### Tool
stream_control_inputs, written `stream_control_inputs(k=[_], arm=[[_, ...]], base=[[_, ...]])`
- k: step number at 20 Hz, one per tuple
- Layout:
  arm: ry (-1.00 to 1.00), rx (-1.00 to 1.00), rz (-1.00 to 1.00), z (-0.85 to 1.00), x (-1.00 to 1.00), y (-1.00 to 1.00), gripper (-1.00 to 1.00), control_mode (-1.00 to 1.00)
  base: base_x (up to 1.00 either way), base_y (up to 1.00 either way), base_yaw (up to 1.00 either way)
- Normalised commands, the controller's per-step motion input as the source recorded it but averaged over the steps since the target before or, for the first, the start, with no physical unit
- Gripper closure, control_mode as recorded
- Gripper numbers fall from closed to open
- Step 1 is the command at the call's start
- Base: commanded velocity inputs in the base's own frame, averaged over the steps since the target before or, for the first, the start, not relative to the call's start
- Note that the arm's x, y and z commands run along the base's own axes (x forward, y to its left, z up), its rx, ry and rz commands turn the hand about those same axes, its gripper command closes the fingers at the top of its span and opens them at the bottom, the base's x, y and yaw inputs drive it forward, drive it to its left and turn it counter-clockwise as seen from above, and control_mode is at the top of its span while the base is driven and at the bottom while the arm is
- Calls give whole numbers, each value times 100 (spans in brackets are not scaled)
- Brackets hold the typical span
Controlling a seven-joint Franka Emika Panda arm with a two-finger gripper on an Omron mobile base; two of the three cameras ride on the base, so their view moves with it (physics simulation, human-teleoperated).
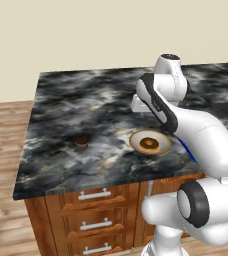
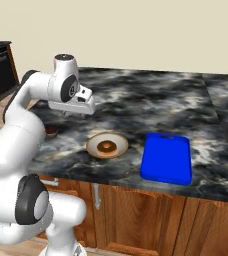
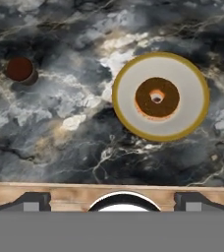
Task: Place the bowl with donut and the cupcake onto the tray.
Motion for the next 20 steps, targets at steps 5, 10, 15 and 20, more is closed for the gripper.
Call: stream_control_inputs(k=[5, 10, 15, 20], arm=[[2, 0, 1, -20, 5, 41, -100, -100], [1, 0, 4, -20, 0, 41, -100, -100], [0, 0, 4, -18, 0, 46, -100, -100], [0, 0, 3, -15, 1, 41, -100, -100]], base=[[0, 0, 0], [0, 0, 0], [0, 0, 0], [0, 0, 0]])
